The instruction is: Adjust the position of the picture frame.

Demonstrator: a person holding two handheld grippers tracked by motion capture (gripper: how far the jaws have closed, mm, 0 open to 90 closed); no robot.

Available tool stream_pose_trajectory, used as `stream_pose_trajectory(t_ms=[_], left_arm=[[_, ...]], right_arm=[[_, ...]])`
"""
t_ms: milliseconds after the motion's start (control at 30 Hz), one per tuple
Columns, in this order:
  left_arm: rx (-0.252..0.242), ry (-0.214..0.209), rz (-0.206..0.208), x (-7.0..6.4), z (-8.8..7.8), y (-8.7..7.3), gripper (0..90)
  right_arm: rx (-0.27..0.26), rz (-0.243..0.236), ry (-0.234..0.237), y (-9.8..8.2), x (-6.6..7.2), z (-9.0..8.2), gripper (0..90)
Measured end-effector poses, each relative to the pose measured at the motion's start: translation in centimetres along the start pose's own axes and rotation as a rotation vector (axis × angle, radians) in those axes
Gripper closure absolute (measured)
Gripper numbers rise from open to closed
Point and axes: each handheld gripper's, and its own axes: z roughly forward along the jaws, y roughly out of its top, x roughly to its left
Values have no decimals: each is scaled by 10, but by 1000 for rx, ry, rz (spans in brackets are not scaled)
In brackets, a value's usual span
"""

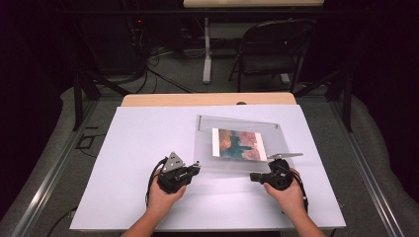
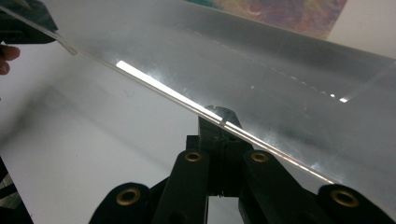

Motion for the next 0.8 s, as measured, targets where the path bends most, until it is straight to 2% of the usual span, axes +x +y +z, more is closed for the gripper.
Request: stream_pose_trajectory(t_ms=[33, 133, 333, 433, 700, 733, 800], left_arm=[[-2, -3, -4, -1, 0, 0, 846], [-1, -8, -4, -3, 0, -1, 846], [-1, -20, 3, -9, 0, -2, 851], [-1, -25, 13, -12, 0, -3, 854], [-8, -42, 5, -18, -2, -5, 856], [-7, -48, 0, -20, -3, -6, 856], [-13, -50, 0, -21, -5, -6, 857]], right_arm=[[13, 18, 8, 5, -3, 1, 900], [20, 29, 12, 9, -7, 2, 900], [45, 51, -7, 21, -18, 10, 900], [54, 44, -26, 27, -21, 15, 900], [63, 41, -39, 42, -27, 23, 900], [74, 23, -57, 46, -27, 27, 900], [76, 6, -65, 49, -25, 32, 900]])
